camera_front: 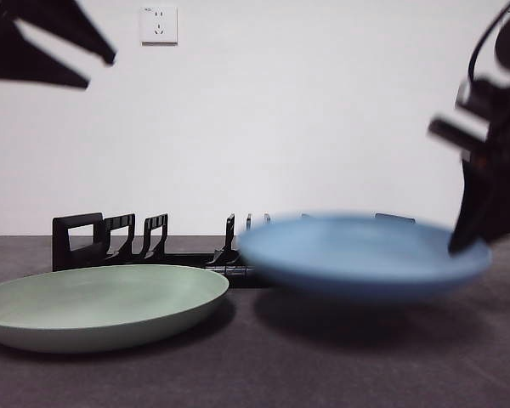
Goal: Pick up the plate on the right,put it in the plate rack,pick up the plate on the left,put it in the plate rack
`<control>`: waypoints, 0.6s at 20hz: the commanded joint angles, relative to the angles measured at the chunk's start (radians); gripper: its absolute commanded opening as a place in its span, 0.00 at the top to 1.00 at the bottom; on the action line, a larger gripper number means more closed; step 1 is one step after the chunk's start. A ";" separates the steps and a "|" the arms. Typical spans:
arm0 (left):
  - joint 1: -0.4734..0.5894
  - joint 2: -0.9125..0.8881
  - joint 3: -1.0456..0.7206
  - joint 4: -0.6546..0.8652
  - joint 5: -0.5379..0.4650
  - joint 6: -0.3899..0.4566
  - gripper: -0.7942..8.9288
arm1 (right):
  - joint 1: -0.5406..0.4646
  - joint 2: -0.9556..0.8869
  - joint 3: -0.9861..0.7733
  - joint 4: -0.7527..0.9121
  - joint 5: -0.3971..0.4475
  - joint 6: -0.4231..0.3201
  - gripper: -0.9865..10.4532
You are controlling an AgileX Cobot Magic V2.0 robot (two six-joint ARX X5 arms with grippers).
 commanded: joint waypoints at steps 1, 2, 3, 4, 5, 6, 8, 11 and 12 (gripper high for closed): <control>-0.089 -0.002 0.069 -0.055 -0.032 0.208 0.65 | 0.002 -0.066 0.046 -0.051 0.000 0.018 0.92; -0.143 -0.002 0.100 -0.088 -0.083 0.272 0.65 | 0.002 -0.073 0.087 -0.106 0.000 0.016 0.92; -0.198 -0.002 0.126 -0.122 -0.130 0.346 0.65 | 0.002 -0.072 0.129 -0.162 0.000 0.003 0.92; -0.274 0.000 0.151 -0.158 -0.197 0.431 0.65 | 0.005 -0.071 0.173 -0.214 0.000 -0.015 0.92; -0.347 0.005 0.165 -0.176 -0.275 0.485 0.65 | 0.015 -0.071 0.206 -0.240 -0.001 -0.021 0.92; -0.422 0.013 0.169 -0.183 -0.355 0.526 0.65 | 0.026 -0.071 0.235 -0.255 0.000 -0.021 0.92; -0.557 0.050 0.169 -0.194 -0.502 0.578 0.66 | 0.038 -0.071 0.283 -0.288 0.000 -0.021 0.92; -0.711 0.141 0.169 -0.195 -0.658 0.669 0.66 | 0.056 -0.071 0.332 -0.338 0.002 -0.036 0.92; -0.748 0.172 0.169 -0.194 -0.690 0.702 0.66 | 0.059 -0.071 0.340 -0.346 0.002 -0.036 0.92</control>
